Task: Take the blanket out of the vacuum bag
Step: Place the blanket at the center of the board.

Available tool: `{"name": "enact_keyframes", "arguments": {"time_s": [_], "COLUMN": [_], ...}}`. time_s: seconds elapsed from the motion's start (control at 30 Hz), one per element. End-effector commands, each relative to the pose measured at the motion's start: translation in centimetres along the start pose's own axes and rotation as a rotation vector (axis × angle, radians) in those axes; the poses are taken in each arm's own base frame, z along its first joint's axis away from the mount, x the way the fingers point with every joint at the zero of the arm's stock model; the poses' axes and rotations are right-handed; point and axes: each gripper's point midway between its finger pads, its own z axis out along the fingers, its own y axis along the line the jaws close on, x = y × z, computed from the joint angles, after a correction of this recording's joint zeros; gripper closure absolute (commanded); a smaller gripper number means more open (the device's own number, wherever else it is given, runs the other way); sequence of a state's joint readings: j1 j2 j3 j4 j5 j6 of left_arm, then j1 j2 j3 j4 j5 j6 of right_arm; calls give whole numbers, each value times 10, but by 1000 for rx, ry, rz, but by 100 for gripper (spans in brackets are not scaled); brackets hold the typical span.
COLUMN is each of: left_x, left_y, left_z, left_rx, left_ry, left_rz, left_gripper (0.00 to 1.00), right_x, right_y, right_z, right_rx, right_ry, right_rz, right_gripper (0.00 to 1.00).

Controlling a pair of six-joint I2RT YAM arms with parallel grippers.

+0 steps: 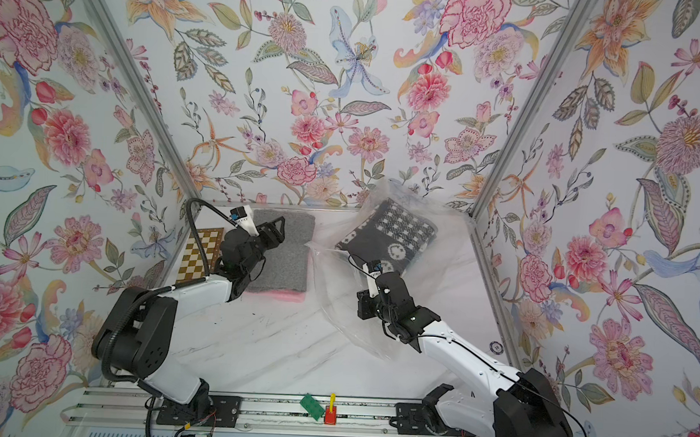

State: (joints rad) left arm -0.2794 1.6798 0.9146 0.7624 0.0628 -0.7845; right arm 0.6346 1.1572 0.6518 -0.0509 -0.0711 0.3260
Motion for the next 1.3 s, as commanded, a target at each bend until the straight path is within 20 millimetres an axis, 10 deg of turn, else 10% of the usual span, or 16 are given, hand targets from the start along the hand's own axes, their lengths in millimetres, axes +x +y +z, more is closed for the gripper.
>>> {"name": "enact_keyframes", "arguments": {"time_s": [0.0, 0.23, 0.47, 0.73, 1.0, 1.27], "left_x": [-1, 25, 91, 101, 45, 11], "left_y": [37, 98, 157, 191, 149, 104], "left_z": [42, 114, 118, 115, 121, 79], "left_rx": [-99, -268, -407, -420, -217, -220], "left_ry": [13, 81, 206, 219, 157, 102], "left_rz": [97, 44, -45, -64, 22, 191], "left_gripper": [27, 26, 25, 24, 24, 24], "right_x": [-12, -10, -10, -11, -14, -13], "right_y": [4, 2, 2, 1, 1, -2], "right_z": [0, 6, 8, 4, -11, -26], "right_rx": [-6, -1, 2, 9, 25, 39], "right_ry": [-17, -5, 10, 7, -19, -55], "right_rz": [-17, -17, -19, -6, -3, 2], "right_gripper": [100, 100, 100, 100, 100, 100]}}
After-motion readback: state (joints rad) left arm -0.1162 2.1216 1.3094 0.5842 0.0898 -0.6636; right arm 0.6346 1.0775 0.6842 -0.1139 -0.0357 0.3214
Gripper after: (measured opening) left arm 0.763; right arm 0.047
